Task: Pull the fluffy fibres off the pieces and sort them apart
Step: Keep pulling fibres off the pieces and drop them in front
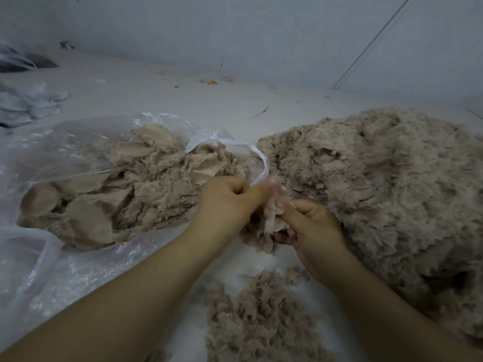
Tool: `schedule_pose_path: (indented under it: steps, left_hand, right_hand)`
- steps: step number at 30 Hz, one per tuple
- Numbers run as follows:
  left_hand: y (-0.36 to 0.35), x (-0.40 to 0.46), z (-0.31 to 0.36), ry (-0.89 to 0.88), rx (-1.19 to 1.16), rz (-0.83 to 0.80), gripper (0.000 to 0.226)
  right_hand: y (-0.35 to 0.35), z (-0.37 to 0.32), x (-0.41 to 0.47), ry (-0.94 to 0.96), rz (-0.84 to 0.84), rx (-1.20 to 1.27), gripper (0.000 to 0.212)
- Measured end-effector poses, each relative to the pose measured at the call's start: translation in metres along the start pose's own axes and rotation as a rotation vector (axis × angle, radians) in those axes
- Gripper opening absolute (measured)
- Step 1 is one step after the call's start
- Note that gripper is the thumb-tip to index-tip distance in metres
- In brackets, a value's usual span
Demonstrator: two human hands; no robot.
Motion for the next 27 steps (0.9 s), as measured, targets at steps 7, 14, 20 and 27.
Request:
schedule_pose_path:
  steps: [7,14,20,27]
  left_hand:
    - [0.000,0.000,0.002,0.110,0.066,-0.218,0.035]
    - [0.007,0.006,-0.002,0.167,0.073,-0.024,0.029]
    - [-0.001,-0.002,0.004,-0.037,0.197,-0.140,0.037]
    - [0.009,0.009,-0.003,0.137,0.002,0.036,0.036]
  right_hand:
    - [0.003,0.000,0.000,-0.015,0.008,0.054,0.023]
    - [0.005,0.002,0.002,-0.050,0.072,0.104,0.025]
    - [0.005,0.005,0.003,-0.020,0.045,0.079,0.025]
    - [0.004,0.004,0.003,0.003,0.070,0.121,0.033]
Point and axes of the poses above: each hand's wrist, its own x-axis towards the middle knuckle, its own y-axis out of the back of the hand, z = x × y, the point moved 2 cm from there along x, towards the middle knuckle, and after that the axes turned 2 degrees about z, right-handed, at the moved point
